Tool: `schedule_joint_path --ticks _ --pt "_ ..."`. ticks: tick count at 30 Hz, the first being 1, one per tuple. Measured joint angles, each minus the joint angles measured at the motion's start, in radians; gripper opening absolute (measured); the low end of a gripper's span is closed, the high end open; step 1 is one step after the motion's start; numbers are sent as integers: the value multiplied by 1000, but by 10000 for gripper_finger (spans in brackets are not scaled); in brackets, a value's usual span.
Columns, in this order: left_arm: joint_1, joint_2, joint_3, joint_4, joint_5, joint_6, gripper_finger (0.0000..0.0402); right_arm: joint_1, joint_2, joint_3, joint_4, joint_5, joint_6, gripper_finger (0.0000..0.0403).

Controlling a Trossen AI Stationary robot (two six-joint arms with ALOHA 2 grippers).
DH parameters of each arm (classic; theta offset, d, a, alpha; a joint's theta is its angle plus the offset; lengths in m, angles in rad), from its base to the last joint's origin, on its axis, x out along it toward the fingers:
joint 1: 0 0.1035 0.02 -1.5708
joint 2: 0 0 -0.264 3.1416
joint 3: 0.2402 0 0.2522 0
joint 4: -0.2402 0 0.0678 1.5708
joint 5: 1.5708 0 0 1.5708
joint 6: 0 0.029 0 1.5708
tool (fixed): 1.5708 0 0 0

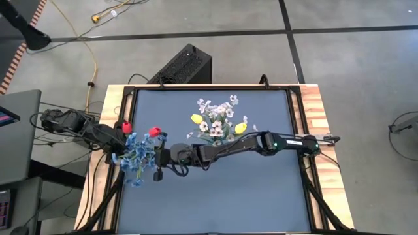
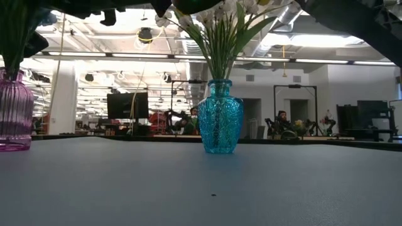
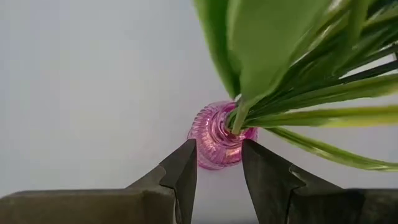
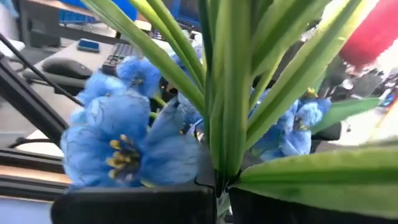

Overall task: Sort flowers into vase by color
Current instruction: Put the blue flowers into the purple vase

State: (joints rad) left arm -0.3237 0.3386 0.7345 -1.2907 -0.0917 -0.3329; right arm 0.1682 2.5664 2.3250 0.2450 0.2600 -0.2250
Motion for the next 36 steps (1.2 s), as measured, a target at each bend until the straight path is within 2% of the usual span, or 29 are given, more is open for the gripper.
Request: schedule_joint_path --ticks 6,11,22,31,36 --pt "0 -1 -22 22 0 -3 114 -17 3 1 -12 -32 81 41" --pt "0 -1 -67 74 26 -5 114 -24 4 1 -24 -40 87 41" --pt "0 2 -63 72 36 -6 114 -34 12 1 -54 -89 126 41" --pt "0 10 -71 85 97 -56 114 -35 58 0 -10 -79 147 41" --pt "0 14 -72 88 82 -61 114 -40 58 0 -13 -79 149 41"
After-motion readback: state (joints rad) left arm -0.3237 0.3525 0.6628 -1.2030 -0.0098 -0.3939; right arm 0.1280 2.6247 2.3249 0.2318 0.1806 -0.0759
